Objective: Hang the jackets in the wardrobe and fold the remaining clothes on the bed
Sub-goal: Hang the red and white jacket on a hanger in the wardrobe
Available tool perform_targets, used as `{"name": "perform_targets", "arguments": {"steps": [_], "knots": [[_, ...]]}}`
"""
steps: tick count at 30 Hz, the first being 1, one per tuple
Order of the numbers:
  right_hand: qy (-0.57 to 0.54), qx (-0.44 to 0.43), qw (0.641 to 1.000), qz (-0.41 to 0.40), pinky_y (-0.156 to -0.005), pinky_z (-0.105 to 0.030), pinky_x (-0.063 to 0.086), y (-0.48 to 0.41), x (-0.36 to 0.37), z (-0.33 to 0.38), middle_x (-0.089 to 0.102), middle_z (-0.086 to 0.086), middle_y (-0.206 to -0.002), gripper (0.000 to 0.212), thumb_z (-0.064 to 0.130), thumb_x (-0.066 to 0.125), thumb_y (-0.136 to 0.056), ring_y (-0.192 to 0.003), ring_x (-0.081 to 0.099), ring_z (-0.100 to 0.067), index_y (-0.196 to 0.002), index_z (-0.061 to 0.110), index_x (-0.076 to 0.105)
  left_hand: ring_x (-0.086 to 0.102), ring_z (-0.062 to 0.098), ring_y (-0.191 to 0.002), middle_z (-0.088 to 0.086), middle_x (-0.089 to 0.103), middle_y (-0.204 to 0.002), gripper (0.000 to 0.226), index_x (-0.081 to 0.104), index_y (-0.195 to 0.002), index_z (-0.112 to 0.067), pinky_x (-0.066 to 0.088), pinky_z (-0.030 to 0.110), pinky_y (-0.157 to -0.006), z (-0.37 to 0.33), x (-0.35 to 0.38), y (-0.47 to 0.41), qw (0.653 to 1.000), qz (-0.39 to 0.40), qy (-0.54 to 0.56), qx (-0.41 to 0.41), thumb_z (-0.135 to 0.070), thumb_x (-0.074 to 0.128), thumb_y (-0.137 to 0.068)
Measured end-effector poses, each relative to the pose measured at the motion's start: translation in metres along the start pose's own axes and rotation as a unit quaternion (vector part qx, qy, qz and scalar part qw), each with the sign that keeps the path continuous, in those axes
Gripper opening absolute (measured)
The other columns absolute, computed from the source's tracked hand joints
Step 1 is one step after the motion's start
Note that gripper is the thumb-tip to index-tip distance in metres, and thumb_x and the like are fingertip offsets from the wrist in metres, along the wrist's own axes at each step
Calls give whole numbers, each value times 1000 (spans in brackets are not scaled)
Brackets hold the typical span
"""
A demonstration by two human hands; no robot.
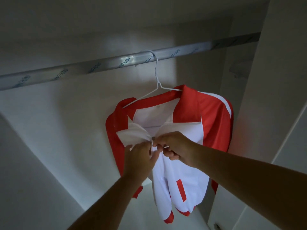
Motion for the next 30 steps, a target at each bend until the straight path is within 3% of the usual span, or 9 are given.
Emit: {"name": "perform_targets", "arguments": {"steps": [3,7,10,14,17,21,24,27,30], "knots": [[-39,-48,998,-29,-38,-16,23,5,-5,13,51,-7,-62,23,7,51,-91,-43,30,-9,-74,4,65,68,19,-78,3,73,-82,28,69,-86,-10,48,38,-89,1,6,-6,1000,2,-6,3,-37,60,-90],[-100,-105,987,-71,-37,-15,26,13,-10,31,53,-5,-59,23,6,52,-91,-41,34,-8,-72,5,64,64,18,-56,1,69,-64,23,67,-67,-13,53,38,-74,11,3,1,997,-24,-27,69,-32,78,-74],[-164,-148,972,-83,-36,-15,25,13,-9,50,51,-4,-57,21,3,51,-89,-41,34,-8,-71,6,62,64,10,-77,-9,71,-83,29,66,-84,-23,41,32,-93,28,24,16,991,91,-101,19,-50,57,-88],[-62,-113,990,-49,-41,-16,27,13,-3,55,53,-2,-58,17,12,53,-92,-46,37,-10,-79,6,63,62,6,-87,-12,70,-93,33,64,-93,-26,32,25,-87,31,37,21,985,119,-117,-46,-52,45,-93],[15,-146,989,-30,-41,-16,32,13,-7,49,59,4,-54,18,12,53,-93,-43,47,-6,-83,4,66,61,5,-86,-13,66,-92,22,61,-97,-26,38,25,-91,25,27,9,987,121,-89,-49,-41,45,-95],[254,-249,912,-205,-52,-13,35,12,-55,54,57,5,-66,19,10,52,-93,-57,51,-4,-81,7,66,62,10,-90,-6,65,-98,19,60,-105,-17,50,25,-83,26,-22,-32,995,42,10,-93,-27,46,-97],[287,-235,872,-318,-60,-24,29,6,-95,59,56,0,-77,16,15,53,-92,-71,50,-16,-84,7,64,55,17,-68,-1,57,-72,20,52,-81,-11,43,24,-58,28,-61,-77,973,-90,146,-155,-20,46,-97],[218,-153,912,-313,-58,-26,34,-12,-110,68,60,-5,-78,22,25,54,-92,-78,56,-23,-78,10,63,58,21,-73,6,60,-84,21,48,-95,-8,46,23,-57,35,-77,-121,931,-112,238,-254,-29,53,-94],[135,-88,953,-255,-50,-21,38,-31,-98,74,67,-8,-73,32,32,57,-90,-66,61,-21,-63,14,61,64,31,-86,14,58,-94,50,43,-122,3,55,36,-69,37,-76,-144,897,-14,279,-343,-36,56,-93]]}}
Point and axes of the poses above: each hand's wrist, its own y-axis away from the middle knuckle, its own x-axis out of the palm, z = x × y, the point moved 3 cm from there along -y, towards the middle knuckle
